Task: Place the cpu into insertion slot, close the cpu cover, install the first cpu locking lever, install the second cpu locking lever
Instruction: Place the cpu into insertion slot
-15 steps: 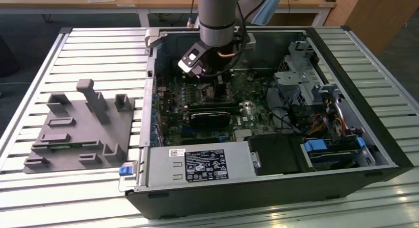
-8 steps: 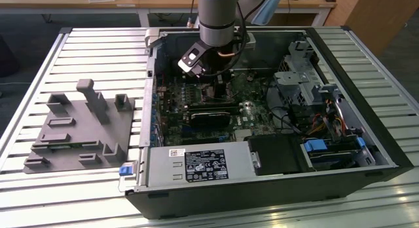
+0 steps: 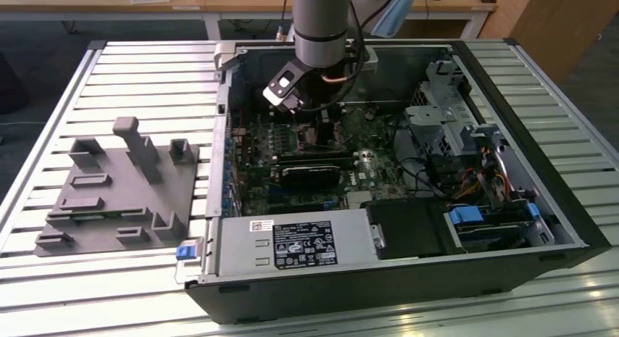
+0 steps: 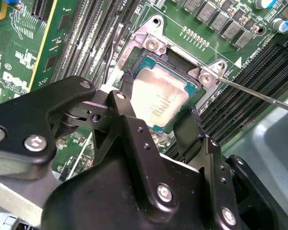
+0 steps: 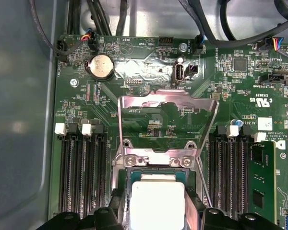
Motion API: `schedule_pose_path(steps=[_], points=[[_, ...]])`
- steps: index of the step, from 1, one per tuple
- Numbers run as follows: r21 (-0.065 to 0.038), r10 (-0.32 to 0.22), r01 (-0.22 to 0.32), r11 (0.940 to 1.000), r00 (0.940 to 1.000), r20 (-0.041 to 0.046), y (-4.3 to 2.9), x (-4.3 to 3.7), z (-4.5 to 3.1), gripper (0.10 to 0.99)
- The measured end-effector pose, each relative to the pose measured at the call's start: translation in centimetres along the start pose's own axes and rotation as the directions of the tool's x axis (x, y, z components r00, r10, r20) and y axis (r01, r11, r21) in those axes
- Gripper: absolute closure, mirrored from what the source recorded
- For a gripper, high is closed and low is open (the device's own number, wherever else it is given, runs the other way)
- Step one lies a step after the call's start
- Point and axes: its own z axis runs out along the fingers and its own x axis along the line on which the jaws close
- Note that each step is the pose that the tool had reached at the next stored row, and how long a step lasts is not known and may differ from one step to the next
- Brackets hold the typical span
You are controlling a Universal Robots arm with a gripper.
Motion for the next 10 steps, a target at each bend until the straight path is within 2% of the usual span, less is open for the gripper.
schedule_pose_path(steps=[7, 9, 10], points=[[0.001, 0.000, 0.000, 1.0000, 1.0000, 0.0028, 0.05, -0.02, -0.72, 0.475], [0.005, 0.000, 0.000, 1.0000, 1.0000, 0.0027, 0.12, -0.03, -1.02, 0.490], [0.008, 0.000, 0.000, 1.0000, 1.0000, 0.0028, 0.17, -0.03, -1.10, 0.553]])
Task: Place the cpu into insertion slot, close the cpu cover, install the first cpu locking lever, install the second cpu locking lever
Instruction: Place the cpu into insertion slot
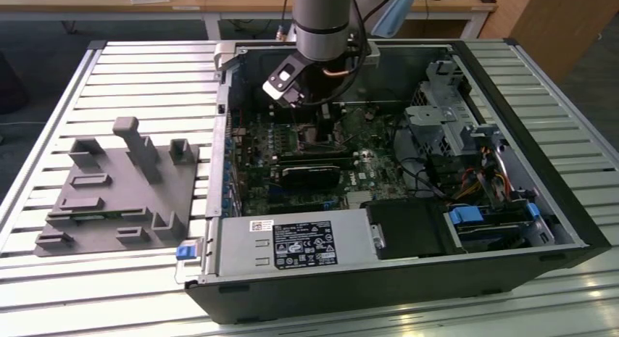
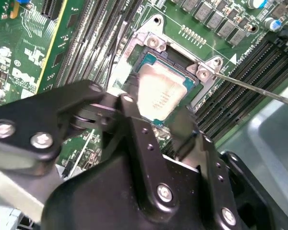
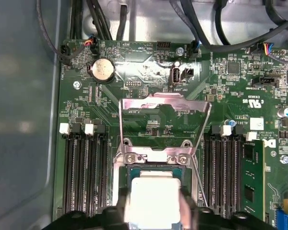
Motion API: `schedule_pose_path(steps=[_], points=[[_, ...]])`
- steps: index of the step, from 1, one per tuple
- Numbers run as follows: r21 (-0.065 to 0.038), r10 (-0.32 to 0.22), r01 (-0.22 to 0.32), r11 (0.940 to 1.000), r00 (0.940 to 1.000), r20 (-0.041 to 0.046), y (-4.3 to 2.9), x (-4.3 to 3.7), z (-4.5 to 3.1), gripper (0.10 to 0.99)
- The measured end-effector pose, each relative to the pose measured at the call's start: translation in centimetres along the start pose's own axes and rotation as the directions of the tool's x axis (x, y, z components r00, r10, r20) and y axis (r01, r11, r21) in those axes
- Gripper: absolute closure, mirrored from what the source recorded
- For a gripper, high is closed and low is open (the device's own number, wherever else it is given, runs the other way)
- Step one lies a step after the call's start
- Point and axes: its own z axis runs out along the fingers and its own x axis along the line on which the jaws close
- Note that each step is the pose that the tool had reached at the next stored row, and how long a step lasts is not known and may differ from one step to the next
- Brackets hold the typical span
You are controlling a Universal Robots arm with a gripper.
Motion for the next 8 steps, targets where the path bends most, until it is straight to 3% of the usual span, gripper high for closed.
schedule_pose_path(steps=[1, 4, 6, 8], points=[[0.004, 0.000, 0.000, 1.0000, 1.0000, -0.0003, 0.08, 0.00, -0.03, 0.553], [0.017, 0.000, 0.000, 0.9999, 1.0000, -0.0001, 0.30, -0.05, -0.05, 0.729], [0.019, 0.000, 0.000, 0.9998, 1.0000, 0.0002, 0.32, -0.09, -0.14, 0.729], [0.019, 0.000, 0.000, 0.9998, 1.0000, -0.0002, 0.33, -0.10, -0.26, 0.847]])
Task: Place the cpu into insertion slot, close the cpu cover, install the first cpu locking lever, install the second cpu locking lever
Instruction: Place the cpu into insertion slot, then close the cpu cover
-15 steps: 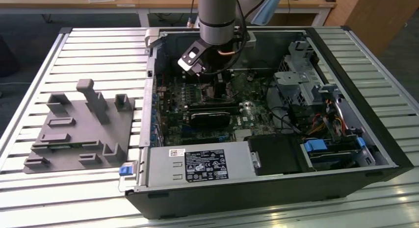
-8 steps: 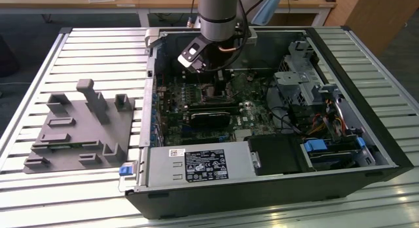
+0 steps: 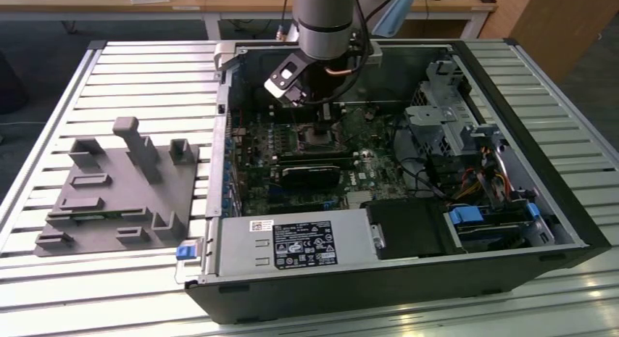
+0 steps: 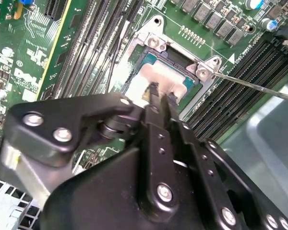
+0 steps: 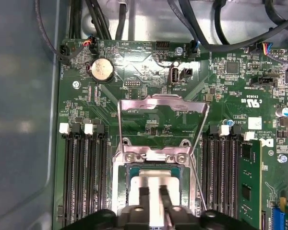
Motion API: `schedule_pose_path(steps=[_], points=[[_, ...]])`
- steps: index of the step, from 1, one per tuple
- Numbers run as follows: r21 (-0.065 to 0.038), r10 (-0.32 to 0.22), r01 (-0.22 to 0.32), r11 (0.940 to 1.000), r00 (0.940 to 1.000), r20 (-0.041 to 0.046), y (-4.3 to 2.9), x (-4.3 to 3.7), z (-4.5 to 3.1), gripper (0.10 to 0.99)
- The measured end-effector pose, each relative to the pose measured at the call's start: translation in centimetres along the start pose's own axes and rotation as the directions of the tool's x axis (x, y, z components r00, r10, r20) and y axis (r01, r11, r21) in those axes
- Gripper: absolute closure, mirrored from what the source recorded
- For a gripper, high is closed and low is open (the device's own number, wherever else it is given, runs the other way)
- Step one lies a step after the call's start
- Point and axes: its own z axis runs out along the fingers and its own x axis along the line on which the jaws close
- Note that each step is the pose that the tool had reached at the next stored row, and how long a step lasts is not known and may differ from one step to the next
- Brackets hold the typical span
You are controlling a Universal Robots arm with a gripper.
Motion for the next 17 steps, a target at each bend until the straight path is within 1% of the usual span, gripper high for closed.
schedule_pose_path(steps=[1, 3, 5, 17], points=[[0.000, 0.000, 0.000, 1.0000, 1.0000, -0.0002, 0.01, 0.00, 0.00, 0.847], [0.000, 0.000, 0.000, 1.0000, 1.0000, -0.0001, 0.00, -0.02, 0.00, 0.965], [0.000, 0.000, 0.000, 1.0000, 1.0000, 0.0000, 0.00, -0.03, -0.01, 0.980], [0.000, 0.000, 0.000, 1.0000, 1.0000, 0.0001, 0.01, -0.05, -0.30, 0.980]])
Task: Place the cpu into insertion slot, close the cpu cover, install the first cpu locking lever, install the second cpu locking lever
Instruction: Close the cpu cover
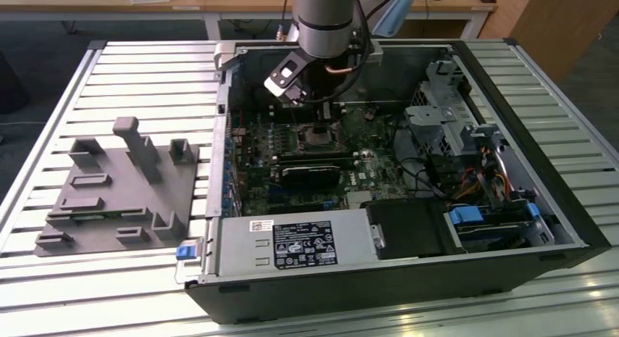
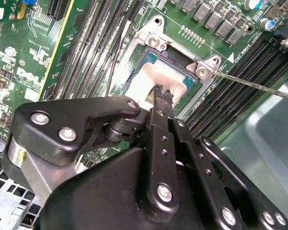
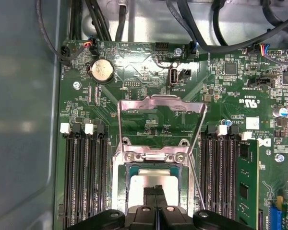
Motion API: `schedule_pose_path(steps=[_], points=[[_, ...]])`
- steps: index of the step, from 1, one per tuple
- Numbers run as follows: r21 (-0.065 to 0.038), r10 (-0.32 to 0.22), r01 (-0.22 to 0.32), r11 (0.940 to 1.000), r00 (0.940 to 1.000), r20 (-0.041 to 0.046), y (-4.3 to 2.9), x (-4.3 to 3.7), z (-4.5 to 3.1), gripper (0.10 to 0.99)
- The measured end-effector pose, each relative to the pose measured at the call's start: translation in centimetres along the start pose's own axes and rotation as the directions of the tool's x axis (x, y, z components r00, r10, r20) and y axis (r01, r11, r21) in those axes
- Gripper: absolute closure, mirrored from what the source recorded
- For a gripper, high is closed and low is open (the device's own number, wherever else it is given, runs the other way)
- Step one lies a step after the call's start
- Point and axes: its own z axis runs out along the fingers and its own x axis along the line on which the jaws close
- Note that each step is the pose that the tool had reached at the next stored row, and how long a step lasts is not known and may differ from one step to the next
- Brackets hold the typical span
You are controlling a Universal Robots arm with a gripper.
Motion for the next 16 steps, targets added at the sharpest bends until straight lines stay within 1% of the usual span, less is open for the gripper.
schedule_pose_path(steps=[3, 7, 16], points=[[0.000, 0.000, 0.000, 1.0000, 1.0000, -0.0001, 0.00, 0.00, -0.12, 0.980], [0.000, 0.000, 0.000, 1.0000, 1.0000, -0.0002, 0.03, -0.01, -0.63, 0.980], [0.000, 0.000, 0.000, 1.0000, 1.0000, -0.0003, 0.11, -0.05, -2.64, 0.980]])
